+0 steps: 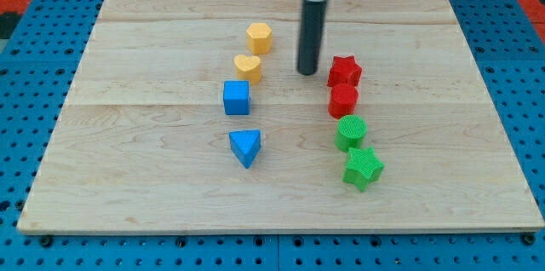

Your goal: Push the blue triangle a bit down

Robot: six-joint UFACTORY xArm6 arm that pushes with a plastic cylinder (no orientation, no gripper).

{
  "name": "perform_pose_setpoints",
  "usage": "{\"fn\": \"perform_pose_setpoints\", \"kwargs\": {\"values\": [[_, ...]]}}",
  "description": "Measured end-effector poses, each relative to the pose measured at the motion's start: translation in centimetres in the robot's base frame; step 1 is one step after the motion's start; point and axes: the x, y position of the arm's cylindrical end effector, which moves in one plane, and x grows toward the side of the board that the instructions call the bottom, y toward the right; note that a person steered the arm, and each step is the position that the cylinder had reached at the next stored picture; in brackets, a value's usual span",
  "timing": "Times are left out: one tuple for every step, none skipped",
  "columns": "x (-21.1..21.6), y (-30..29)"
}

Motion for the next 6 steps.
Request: {"fn": "perform_pose_setpoints", "kwargs": {"values": [[2.7,-1.5],[7.8,-1.5],[8.7,-5.3],[11.1,-7.0],[12.2,-7.1],[13.5,-5.3]]}}
